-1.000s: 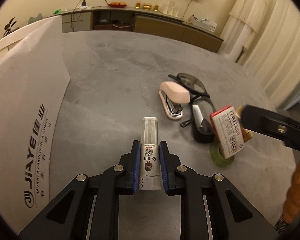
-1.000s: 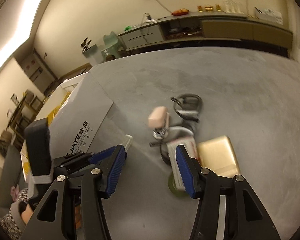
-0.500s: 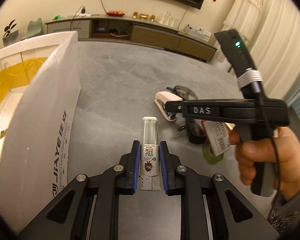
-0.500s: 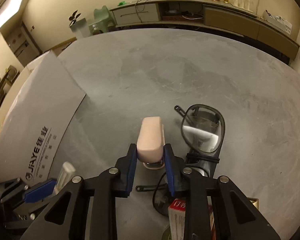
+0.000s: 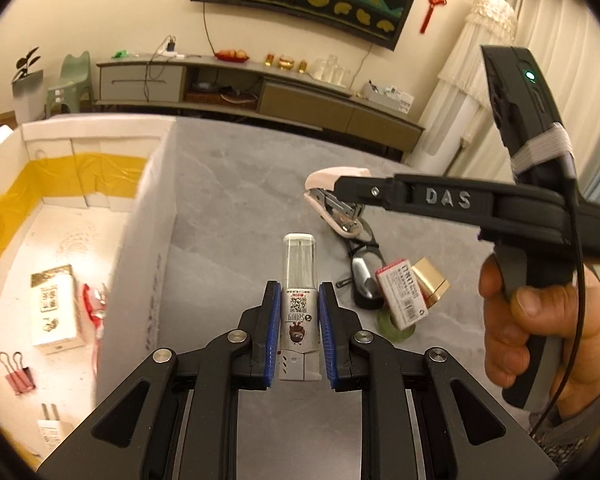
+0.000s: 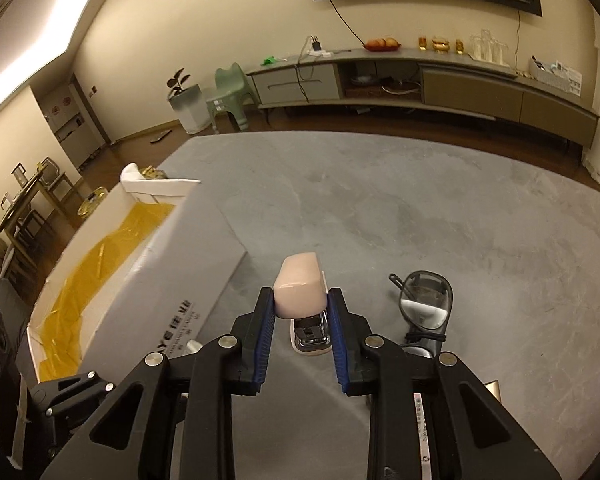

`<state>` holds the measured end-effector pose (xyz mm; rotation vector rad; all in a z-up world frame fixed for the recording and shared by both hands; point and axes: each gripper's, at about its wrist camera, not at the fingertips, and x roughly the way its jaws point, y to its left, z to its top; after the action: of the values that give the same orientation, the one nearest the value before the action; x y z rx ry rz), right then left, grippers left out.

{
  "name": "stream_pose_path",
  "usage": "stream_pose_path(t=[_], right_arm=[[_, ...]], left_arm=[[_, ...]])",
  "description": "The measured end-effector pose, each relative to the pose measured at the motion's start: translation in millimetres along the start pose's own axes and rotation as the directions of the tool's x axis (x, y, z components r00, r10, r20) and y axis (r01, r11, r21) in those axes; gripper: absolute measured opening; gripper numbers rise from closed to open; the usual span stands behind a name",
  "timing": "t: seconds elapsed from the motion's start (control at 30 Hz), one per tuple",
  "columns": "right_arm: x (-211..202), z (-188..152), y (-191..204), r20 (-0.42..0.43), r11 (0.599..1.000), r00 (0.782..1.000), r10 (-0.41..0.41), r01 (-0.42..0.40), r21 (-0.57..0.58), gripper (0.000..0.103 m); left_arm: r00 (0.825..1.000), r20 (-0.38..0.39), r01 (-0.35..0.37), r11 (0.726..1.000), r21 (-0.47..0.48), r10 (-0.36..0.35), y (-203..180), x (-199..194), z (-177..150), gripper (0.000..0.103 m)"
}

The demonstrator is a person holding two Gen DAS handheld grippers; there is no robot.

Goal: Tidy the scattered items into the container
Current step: 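Carry the white stick and pink stapler with both grippers over the white box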

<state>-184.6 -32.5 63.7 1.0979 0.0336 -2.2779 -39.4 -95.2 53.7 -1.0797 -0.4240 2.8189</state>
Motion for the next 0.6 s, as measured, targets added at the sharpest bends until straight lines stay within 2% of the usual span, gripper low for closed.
stream_pose_path(t=[0.6], right_arm=[[-77.5, -8.1, 40.9, 0.163, 0.997, 0.984, 0.07, -0.073, 0.011, 0.028]], left_arm=[[0.992, 0.126, -0.014, 1.0, -0.009, 0.015, 7.1, -63.6, 10.8, 0.02]])
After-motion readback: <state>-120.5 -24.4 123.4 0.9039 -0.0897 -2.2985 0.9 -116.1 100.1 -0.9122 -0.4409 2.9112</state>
